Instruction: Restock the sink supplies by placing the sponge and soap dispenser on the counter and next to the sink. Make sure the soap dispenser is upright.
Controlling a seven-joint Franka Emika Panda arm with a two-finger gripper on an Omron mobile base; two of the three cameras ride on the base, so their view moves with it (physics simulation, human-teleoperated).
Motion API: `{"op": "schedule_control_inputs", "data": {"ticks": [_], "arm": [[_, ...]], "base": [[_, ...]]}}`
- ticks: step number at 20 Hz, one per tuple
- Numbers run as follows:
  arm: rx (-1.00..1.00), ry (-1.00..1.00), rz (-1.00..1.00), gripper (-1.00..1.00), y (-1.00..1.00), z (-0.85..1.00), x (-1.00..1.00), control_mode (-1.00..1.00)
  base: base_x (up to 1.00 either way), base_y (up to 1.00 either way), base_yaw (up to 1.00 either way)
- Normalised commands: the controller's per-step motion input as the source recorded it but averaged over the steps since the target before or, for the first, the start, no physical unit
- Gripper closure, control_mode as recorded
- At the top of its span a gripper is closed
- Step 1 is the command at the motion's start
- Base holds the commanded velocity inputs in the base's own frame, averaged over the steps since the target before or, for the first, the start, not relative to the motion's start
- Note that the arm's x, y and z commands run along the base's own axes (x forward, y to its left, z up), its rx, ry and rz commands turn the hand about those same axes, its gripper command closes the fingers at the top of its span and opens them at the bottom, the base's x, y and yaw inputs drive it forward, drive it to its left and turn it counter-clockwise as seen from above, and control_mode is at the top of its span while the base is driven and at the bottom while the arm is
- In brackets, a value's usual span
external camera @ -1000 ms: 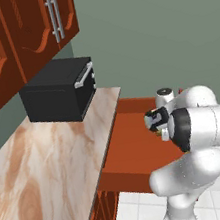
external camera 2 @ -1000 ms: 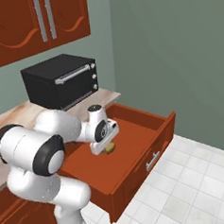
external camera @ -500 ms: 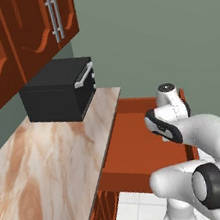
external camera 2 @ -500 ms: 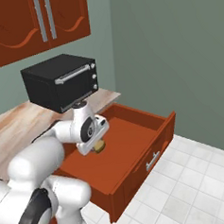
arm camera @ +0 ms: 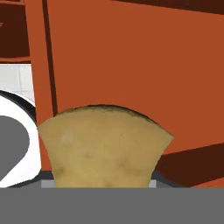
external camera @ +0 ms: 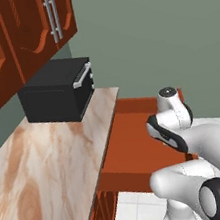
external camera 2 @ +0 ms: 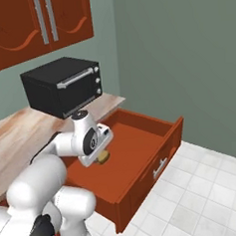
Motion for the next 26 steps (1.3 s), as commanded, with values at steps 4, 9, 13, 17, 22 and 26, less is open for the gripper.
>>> {"op": "schedule_control_inputs", "data": {"ticks": [4,9,13,17,22,26], "arm": [[0.0,0.0,0.0,1.0,0.0,0.0,0.0,1.0],[0.0,0.0,0.0,1.0,0.0,0.0,0.0,1.0],[0.0,0.0,0.0,1.0,0.0,0.0,0.0,1.0],[0.0,0.0,0.0,1.0,0.0,0.0,0.0,1.0],[0.0,0.0,0.0,1.0,0.0,0.0,0.0,1.0],[0.0,0.0,0.0,1.0,0.0,0.0,0.0,1.0]], "base": [[-0.92,0.0,-0.52],[-0.73,0.0,-0.74],[-0.31,0.0,-0.85],[-0.02,0.0,-0.97],[0.03,-0.17,-1.0],[0.12,-0.52,-0.94]]}}
